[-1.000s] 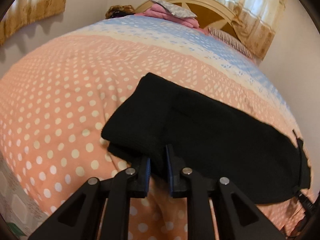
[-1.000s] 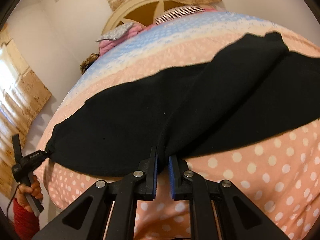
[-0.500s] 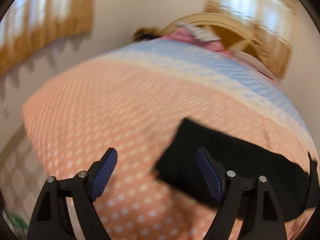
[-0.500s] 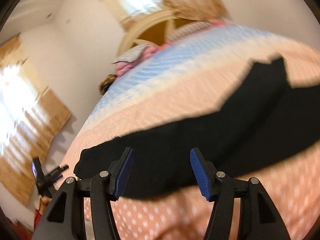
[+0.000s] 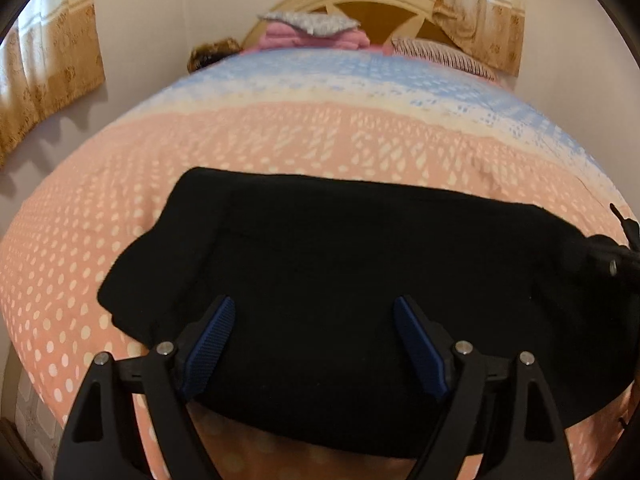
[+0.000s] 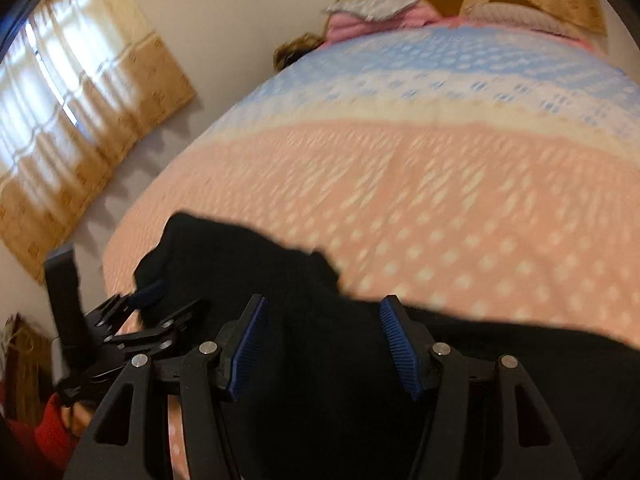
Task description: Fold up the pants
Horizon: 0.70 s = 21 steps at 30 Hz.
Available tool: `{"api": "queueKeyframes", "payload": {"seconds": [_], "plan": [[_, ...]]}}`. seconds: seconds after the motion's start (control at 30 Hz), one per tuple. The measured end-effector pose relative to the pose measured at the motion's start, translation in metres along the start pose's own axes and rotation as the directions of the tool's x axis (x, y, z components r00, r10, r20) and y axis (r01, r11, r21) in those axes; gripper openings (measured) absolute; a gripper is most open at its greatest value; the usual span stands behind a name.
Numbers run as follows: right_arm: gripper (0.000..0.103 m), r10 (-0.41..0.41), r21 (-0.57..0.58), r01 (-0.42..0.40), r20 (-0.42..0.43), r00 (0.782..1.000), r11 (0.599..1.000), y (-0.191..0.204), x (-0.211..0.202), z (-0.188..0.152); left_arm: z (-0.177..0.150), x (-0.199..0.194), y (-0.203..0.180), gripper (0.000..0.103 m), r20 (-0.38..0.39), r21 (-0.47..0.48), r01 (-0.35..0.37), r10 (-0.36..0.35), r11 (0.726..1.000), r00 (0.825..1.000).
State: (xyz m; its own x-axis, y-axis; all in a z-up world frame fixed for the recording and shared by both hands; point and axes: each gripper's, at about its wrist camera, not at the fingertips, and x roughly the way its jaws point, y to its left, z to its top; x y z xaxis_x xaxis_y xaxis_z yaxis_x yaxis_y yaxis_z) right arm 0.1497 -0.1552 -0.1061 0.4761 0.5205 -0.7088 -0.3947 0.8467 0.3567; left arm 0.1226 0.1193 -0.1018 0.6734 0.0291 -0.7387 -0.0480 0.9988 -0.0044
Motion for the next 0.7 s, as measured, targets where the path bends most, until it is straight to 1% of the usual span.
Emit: {"api": "queueKeyframes", "payload": {"seconds": [0.1, 0.17, 0.23, 0.3, 0.33, 0.4, 0.47, 0.5, 0.53, 0.57, 0.63, 0.7], "plan": [[0.060, 0.033, -0.018, -0.034, -0.033, 0.999, 0.999, 0.009, -0.002, -0.012, -0.001, 0.001, -0.005, 0.087, 0.007, 0.000, -0.008, 0.008, 1.000, 1.000], [0.060, 0.059, -0.016, -0.060, -0.072, 0.996, 0.998, 0.011, 0.000, -0.015, -0.002, 0.003, -0.007, 0.088, 0.011, 0.001, -0.012, 0.012, 1.000, 1.000], [0.060, 0.073, -0.031, -0.076, -0.102, 0.992, 0.997, 0.011, 0.005, -0.014, -0.001, 0.006, -0.008, 0.089, 0.017, 0.002, -0.014, 0.014, 1.000, 1.000], [0.060, 0.083, -0.019, -0.086, -0.103, 0.991, 0.996, 0.008, 0.010, -0.006, -0.006, 0.007, -0.011, 0.089, 0.022, 0.002, -0.015, 0.015, 1.000, 1.000], [0.060, 0.118, 0.011, -0.117, -0.113, 0.987, 0.993, 0.005, 0.015, -0.001, -0.008, 0.006, -0.011, 0.090, 0.022, 0.001, -0.014, 0.014, 1.000, 1.000], [0.062, 0.203, 0.081, -0.192, -0.149, 0.968, 0.978, 0.001, 0.029, 0.006, -0.007, 0.006, -0.009, 0.090, 0.021, 0.002, -0.012, 0.012, 1.000, 1.000], [0.062, 0.280, 0.103, -0.265, -0.179, 0.943, 0.959, 0.007, 0.042, 0.011, -0.007, 0.008, -0.007, 0.090, 0.022, 0.002, -0.008, 0.008, 1.000, 1.000], [0.062, 0.307, 0.103, -0.292, -0.195, 0.932, 0.951, 0.011, 0.050, 0.013, -0.007, 0.009, -0.007, 0.091, 0.024, 0.003, -0.008, 0.008, 1.000, 1.000], [0.062, 0.311, 0.102, -0.296, -0.201, 0.929, 0.950, 0.013, 0.056, 0.014, -0.007, 0.008, -0.007, 0.091, 0.026, 0.003, -0.009, 0.009, 1.000, 1.000], [0.062, 0.300, 0.101, -0.285, -0.196, 0.934, 0.953, 0.014, 0.061, 0.016, -0.007, 0.009, -0.007, 0.092, 0.026, 0.003, -0.010, 0.010, 1.000, 1.000], [0.062, 0.303, 0.106, -0.289, -0.168, 0.938, 0.952, 0.012, 0.067, 0.023, -0.007, 0.010, -0.007, 0.092, 0.026, 0.003, -0.009, 0.009, 1.000, 1.000], [0.062, 0.283, 0.111, -0.269, -0.141, 0.949, 0.957, 0.004, 0.069, 0.038, -0.007, 0.010, -0.006, 0.092, 0.022, -0.001, -0.003, 0.003, 1.000, 1.000]]}}
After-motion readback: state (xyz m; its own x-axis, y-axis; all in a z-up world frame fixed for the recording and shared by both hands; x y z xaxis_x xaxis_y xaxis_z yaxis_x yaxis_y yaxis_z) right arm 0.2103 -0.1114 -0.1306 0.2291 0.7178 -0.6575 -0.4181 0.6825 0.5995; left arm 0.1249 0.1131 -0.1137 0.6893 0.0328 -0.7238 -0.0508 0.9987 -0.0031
